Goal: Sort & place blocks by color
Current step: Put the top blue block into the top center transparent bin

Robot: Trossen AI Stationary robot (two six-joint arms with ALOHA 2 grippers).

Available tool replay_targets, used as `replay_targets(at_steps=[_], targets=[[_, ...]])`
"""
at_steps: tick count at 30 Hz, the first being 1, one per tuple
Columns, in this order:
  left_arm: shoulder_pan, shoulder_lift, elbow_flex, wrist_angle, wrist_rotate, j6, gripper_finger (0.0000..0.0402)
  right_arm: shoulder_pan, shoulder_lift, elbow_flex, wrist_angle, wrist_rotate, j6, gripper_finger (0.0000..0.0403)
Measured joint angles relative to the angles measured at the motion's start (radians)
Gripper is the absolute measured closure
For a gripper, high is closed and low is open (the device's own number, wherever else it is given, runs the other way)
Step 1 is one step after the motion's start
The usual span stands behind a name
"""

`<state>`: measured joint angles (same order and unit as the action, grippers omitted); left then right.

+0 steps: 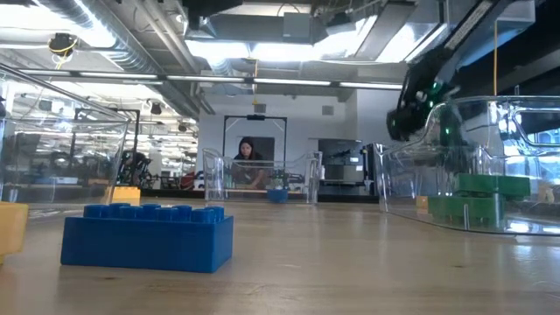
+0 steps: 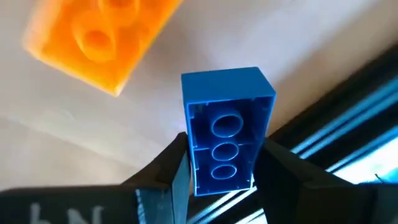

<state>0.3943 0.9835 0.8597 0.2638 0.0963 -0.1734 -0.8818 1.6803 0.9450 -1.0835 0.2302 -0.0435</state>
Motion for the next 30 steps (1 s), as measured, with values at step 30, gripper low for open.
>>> replay_targets(at_steps=[30], targets=[[-0.042, -0.034, 0.000, 0.021, 0.313, -0.138, 0.0221, 0.737, -0.625, 0.012, 0.963, -0.197, 0.405, 0.0266]])
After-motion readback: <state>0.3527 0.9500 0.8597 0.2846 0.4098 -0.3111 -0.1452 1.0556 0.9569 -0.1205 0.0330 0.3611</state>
